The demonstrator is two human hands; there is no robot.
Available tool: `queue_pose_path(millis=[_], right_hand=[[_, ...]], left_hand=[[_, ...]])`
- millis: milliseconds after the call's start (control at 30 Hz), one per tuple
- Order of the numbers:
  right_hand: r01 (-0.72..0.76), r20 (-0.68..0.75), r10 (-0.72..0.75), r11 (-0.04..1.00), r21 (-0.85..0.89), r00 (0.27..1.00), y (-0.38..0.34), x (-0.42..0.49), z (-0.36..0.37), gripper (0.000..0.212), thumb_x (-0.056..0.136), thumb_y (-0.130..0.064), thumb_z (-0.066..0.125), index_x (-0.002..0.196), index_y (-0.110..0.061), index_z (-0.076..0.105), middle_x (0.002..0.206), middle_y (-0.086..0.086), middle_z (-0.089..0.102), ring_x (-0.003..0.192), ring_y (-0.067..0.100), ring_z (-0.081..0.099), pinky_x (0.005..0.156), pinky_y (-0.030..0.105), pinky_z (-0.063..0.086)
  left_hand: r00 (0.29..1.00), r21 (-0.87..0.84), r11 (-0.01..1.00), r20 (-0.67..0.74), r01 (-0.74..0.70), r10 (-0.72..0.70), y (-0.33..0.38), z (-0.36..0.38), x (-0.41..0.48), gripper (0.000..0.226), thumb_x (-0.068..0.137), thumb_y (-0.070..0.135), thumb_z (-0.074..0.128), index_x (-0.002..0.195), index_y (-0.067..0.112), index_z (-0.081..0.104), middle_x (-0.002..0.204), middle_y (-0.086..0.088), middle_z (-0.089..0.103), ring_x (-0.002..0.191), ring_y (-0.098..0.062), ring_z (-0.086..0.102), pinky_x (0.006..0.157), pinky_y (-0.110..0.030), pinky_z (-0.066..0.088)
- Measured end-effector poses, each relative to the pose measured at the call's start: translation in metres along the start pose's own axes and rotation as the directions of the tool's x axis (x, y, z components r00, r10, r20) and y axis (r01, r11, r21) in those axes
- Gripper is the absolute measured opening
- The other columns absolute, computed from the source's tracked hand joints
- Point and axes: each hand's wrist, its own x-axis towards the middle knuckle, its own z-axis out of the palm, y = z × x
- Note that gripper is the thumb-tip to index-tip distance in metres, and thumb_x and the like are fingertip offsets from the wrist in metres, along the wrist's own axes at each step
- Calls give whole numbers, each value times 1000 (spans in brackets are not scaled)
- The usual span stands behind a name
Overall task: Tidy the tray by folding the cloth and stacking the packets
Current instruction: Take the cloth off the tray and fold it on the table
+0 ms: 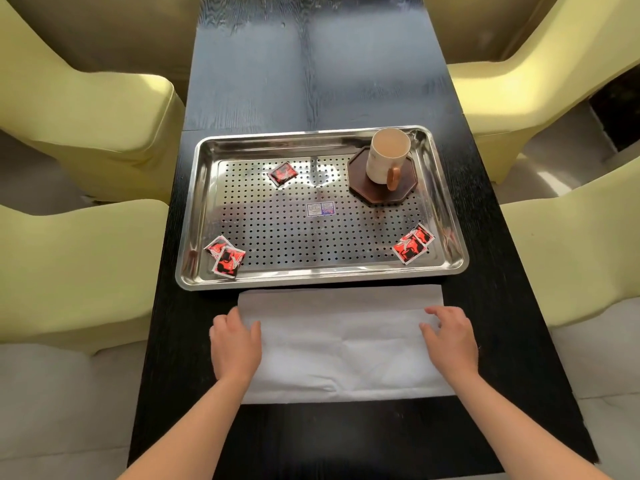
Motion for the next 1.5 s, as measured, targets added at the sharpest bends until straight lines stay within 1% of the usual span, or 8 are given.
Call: queue_pose_path(millis=[233,467,633,767,867,1100,1333,1500], right_hand=[[-153,-18,153,988,8,988,7,2,2,42,92,-23,69,133,-17,58,133,9,53,117,28,54,86,43,52],[-169,19,168,985,43,986,10,6,-1,44,92,-24,70,133,-16,57,134,10,52,116,28,54,89,44,52],[-184,37,182,982,39,983,9,2,-4,45,92,-26,69,135,-18,56,136,8,52,120,26,52,92,41,50],[-59,-44,58,998,-33,997,2,-9,-5,40,92,-24,69,130,-18,60,137,4,52,124,23,47,91,35,48],[144,10,-144,980,-134,990,-4,-17,4,47,94,-28,65,138,-18,55,148,2,47,135,23,40,104,39,44],[359,334,-231,845,-397,914,-4,-20,21,73,100,-58,36,160,-34,1,168,-1,-14,155,26,-11,126,45,4],[358,306,-244,840,-407,920,5,-29,16,73,102,-48,41,161,-22,6,169,3,-9,155,26,-11,126,45,0],[491,255,-502,864,109,826,-36,-95,43,53,99,-20,56,150,-16,43,159,0,37,146,18,32,123,36,27]], left_hand=[[937,-272,896,94,350,-337,3,-4,30,29,91,29,67,113,9,66,108,-10,67,96,-28,61,81,-41,51],[933,-471,815,53,338,-356,6,-7,28,10,91,24,69,94,16,66,90,-2,64,87,-23,61,77,-39,50],[941,-294,900,-9,321,-339,9,-3,29,24,88,24,69,108,16,59,111,-10,56,96,-29,56,83,-45,52],[984,27,997,-160,-70,73,10,4,13,27,85,14,67,112,14,61,113,-10,51,96,-22,47,80,-37,45],[913,213,893,-10,-397,408,14,16,6,43,90,26,61,131,16,56,132,-11,50,119,-27,48,96,-41,44],[889,410,791,256,-455,379,-16,31,6,81,90,74,20,156,34,-6,165,-10,-12,152,-31,-11,120,-53,0],[987,293,944,94,-152,129,-38,9,-27,88,89,58,55,155,12,18,156,-21,26,142,-37,27,110,-50,36],[973,62,984,153,165,-173,-48,4,-66,77,87,51,64,146,10,37,135,-19,45,116,-35,52,86,-46,51]])
